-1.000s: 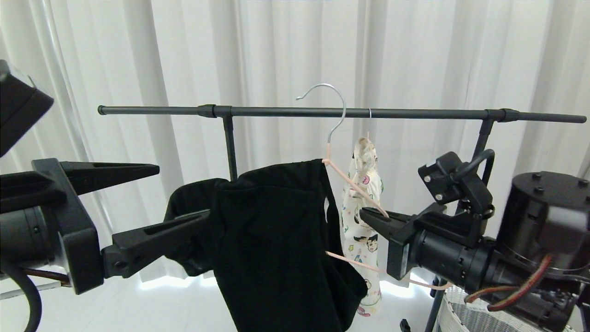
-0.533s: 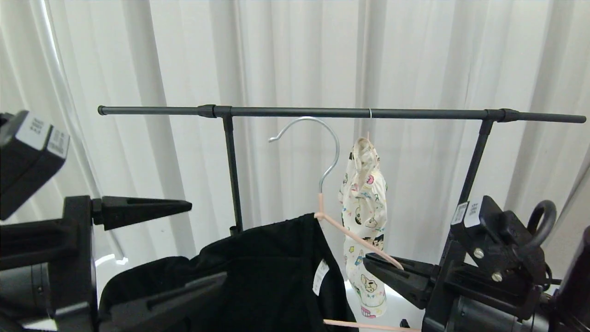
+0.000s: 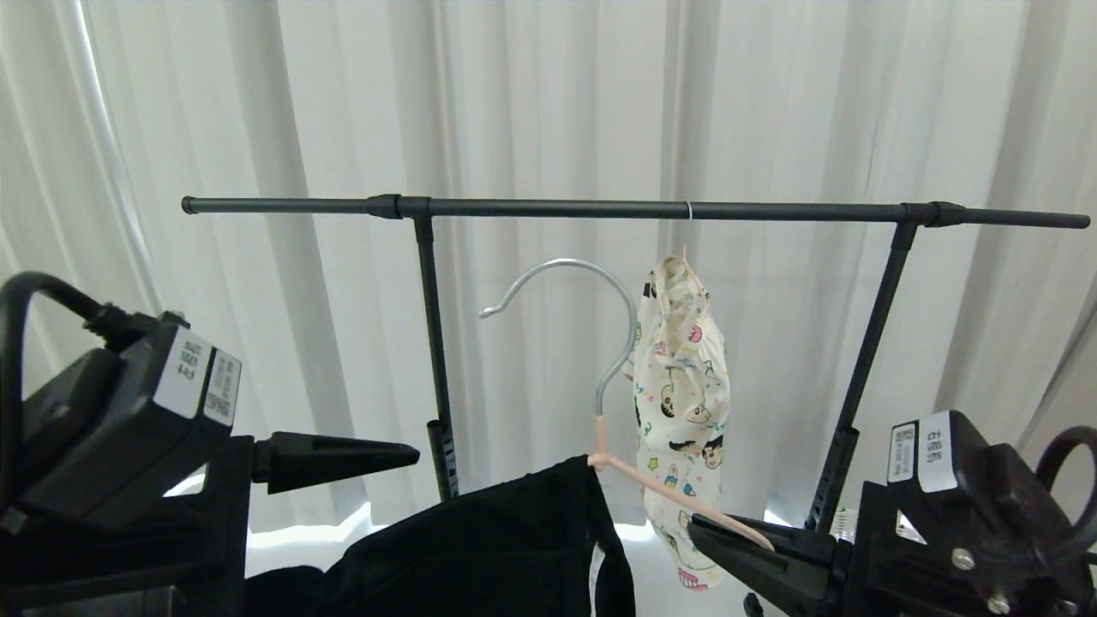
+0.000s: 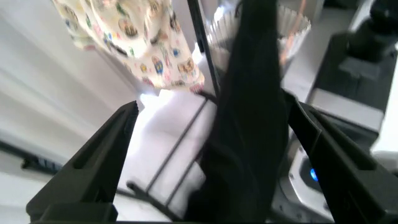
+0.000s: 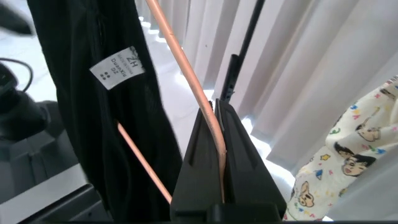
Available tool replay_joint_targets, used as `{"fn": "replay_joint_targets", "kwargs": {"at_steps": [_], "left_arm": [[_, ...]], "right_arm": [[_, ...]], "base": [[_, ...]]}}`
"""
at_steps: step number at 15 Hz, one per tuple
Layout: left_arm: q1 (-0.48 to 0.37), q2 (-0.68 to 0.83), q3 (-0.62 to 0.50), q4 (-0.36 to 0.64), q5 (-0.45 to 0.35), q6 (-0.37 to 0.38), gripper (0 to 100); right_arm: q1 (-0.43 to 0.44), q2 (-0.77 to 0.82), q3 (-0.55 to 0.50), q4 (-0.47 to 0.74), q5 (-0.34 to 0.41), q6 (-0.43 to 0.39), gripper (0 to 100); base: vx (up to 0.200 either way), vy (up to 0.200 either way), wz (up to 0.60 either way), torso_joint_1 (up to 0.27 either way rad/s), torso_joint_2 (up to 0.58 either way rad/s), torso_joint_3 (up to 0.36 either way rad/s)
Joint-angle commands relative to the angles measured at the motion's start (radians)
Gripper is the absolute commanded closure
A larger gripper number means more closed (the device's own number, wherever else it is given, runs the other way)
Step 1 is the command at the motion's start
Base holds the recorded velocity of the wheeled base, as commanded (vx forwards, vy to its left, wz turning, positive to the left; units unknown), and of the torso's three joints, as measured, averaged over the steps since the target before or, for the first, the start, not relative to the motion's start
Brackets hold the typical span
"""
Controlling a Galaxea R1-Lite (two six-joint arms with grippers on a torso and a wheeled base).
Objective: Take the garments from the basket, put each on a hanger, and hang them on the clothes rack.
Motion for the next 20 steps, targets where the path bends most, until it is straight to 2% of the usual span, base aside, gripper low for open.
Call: {"fn": "replay_joint_targets", "kwargs": {"at_steps": [1, 2, 4, 10, 11, 18, 19, 20], "left_arm": [[-0.001, 0.045, 0.006, -0.023, 0.000, 0.002, 0], [-0.004, 0.046, 0.014, -0.023, -0.001, 0.014, 0], [-0.004, 0.053, 0.055, -0.025, -0.001, 0.089, 0], [-0.006, 0.053, 0.066, -0.025, -0.019, 0.094, 0], [-0.004, 0.053, 0.067, -0.025, -0.026, 0.095, 100], [-0.009, 0.053, 0.067, -0.025, -0.026, 0.094, 100], [-0.009, 0.053, 0.067, -0.025, -0.026, 0.094, 100], [-0.009, 0.053, 0.067, -0.025, -0.024, 0.094, 100]], "right_arm": [[0.016, -0.001, 0.003, 0.000, 0.000, -0.006, 100], [0.016, -0.001, 0.003, 0.000, 0.000, -0.010, 100], [0.018, -0.007, 0.005, 0.000, 0.000, -0.021, 100], [0.018, -0.009, 0.003, -0.017, 0.000, -0.067, 100], [0.016, -0.009, 0.003, -0.017, 0.000, -0.072, 100], [0.016, -0.007, 0.003, -0.017, -0.003, -0.082, 100], [0.016, -0.007, 0.005, -0.017, -0.005, -0.088, 0], [0.016, -0.007, 0.006, -0.017, -0.005, -0.090, 0]], "base": [[0.000, 0.000, 0.00, 0.000, 0.00, 0.000], [0.000, 0.000, 0.00, 0.000, 0.00, 0.000], [0.000, 0.000, 0.00, 0.000, 0.00, 0.000], [0.000, 0.000, 0.00, 0.000, 0.00, 0.000], [0.000, 0.000, 0.00, 0.000, 0.00, 0.000], [0.000, 0.000, 0.00, 0.000, 0.00, 0.000], [0.000, 0.000, 0.00, 0.000, 0.00, 0.000], [0.000, 0.000, 0.00, 0.000, 0.00, 0.000]]}}
